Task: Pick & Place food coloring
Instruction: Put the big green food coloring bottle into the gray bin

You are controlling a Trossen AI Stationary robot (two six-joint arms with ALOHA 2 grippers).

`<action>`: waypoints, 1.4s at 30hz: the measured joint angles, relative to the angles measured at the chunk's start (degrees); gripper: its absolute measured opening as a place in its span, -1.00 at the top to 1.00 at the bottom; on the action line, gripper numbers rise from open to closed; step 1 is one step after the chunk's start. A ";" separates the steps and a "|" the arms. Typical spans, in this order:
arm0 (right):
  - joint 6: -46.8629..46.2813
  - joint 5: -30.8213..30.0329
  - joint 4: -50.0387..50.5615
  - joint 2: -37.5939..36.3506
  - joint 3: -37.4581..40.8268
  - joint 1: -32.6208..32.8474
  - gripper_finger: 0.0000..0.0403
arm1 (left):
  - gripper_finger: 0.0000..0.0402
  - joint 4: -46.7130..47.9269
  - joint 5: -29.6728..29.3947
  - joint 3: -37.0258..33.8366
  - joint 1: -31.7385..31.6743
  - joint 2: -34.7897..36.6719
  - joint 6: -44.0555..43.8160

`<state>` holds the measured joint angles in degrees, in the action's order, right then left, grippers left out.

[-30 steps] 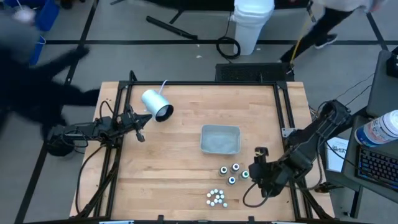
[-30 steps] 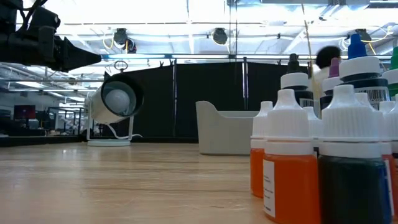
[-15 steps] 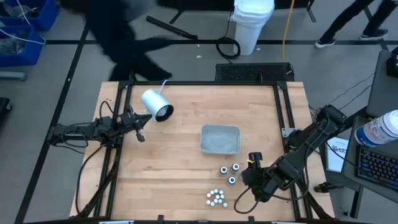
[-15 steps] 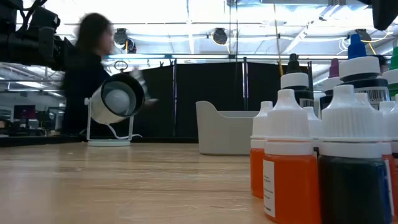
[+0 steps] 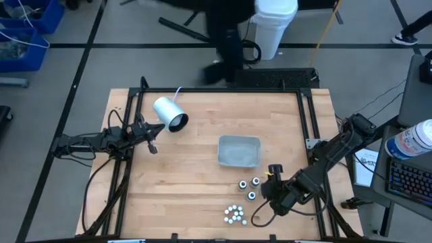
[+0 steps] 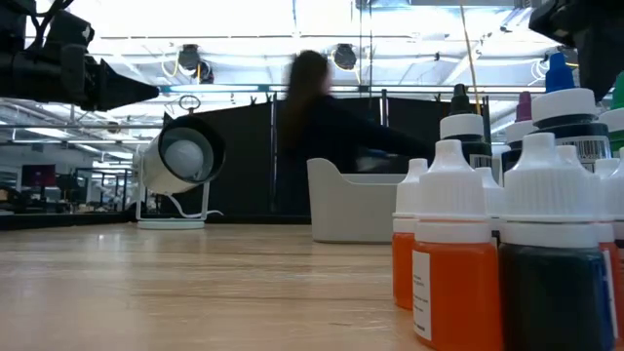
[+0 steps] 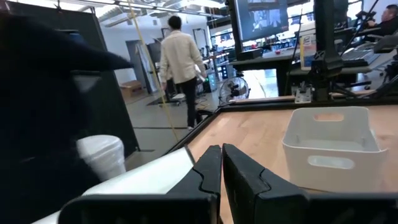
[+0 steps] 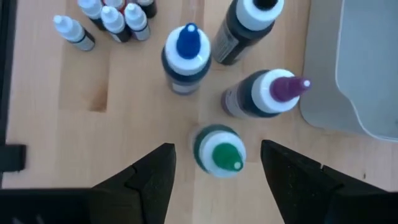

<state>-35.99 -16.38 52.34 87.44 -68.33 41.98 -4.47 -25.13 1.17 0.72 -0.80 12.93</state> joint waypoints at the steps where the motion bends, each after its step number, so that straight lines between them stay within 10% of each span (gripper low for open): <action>1: 0.04 0.02 -0.58 0.00 0.58 -0.13 -0.11 | 0.88 0.00 -0.30 0.00 -0.01 0.00 0.10; 42: 1.70 0.02 -8.77 0.00 6.49 -0.83 -0.07 | 0.88 0.52 -0.45 0.00 -0.01 0.00 0.02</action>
<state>-34.29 -16.36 43.57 87.44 -61.84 41.15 -3.95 -25.58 1.17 0.71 -0.80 12.95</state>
